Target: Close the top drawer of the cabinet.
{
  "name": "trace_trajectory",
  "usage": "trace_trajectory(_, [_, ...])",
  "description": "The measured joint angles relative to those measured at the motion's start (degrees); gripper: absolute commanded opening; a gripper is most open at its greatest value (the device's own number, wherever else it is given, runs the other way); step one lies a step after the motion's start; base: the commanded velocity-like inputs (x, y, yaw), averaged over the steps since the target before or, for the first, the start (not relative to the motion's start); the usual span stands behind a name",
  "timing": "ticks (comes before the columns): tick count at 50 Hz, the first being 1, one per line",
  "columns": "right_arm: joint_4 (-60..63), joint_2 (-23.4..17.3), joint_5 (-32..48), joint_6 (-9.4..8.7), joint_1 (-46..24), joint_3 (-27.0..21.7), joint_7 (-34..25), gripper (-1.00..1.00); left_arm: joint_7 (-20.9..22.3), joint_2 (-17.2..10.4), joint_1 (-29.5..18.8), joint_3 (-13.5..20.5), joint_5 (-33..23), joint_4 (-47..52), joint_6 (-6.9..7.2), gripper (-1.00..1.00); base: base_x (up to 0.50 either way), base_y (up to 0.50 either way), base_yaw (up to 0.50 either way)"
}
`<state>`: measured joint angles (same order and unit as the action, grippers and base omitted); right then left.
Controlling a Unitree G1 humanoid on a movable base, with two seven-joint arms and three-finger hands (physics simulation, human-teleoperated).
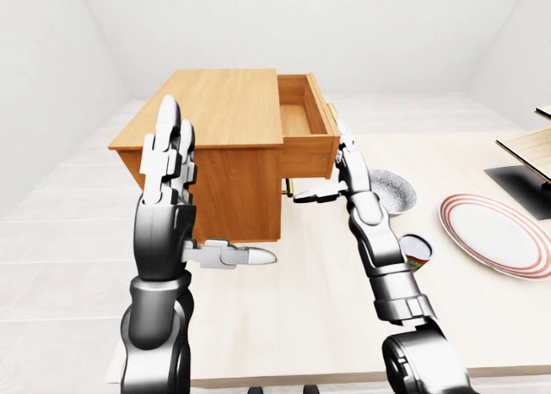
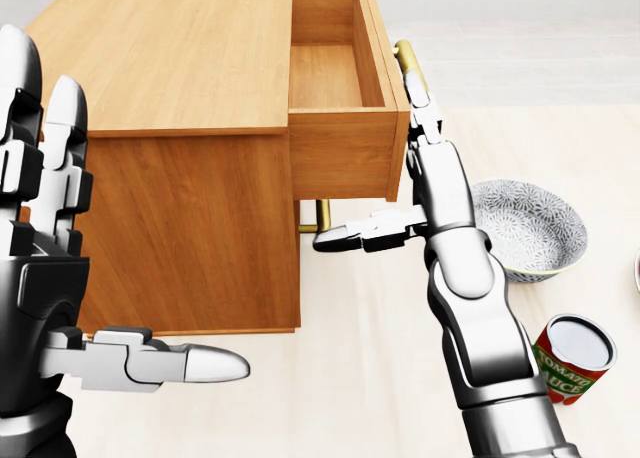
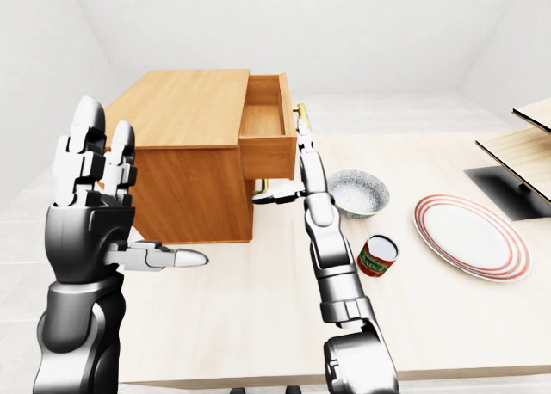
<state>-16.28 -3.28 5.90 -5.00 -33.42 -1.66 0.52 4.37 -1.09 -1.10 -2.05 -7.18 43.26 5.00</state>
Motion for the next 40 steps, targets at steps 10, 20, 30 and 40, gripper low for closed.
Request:
trace_trajectory(10, [-0.82, 1.07, 0.51, 0.0, -0.68, 0.14, 0.57, 1.0, 0.09, 0.01, -0.13, -0.12, -0.25, 0.34, 0.0, 1.0, 0.0, 0.0, 0.0])
trace_trajectory(20, [-1.4, 1.91, 0.88, 0.0, -1.14, 0.24, 0.86, 1.0, 0.22, 0.01, -0.05, -0.16, -0.33, 0.2, 0.0, 1.0, 0.0, 0.0, 0.0])
trace_trajectory(30, [-1.52, 2.66, 0.85, 0.0, -1.25, 0.26, 1.36, 1.0, 0.35, 0.01, 0.21, -0.19, -0.38, -0.38, 0.0, 1.0, 0.0, 0.0, 0.0])
trace_trajectory(40, [-1.51, 3.5, 0.9, 0.0, -1.25, -0.08, 1.59, 1.0, 0.44, 0.04, 0.32, -0.23, -0.44, -0.51, 0.0, 1.0, 0.0, 0.0, 0.0])
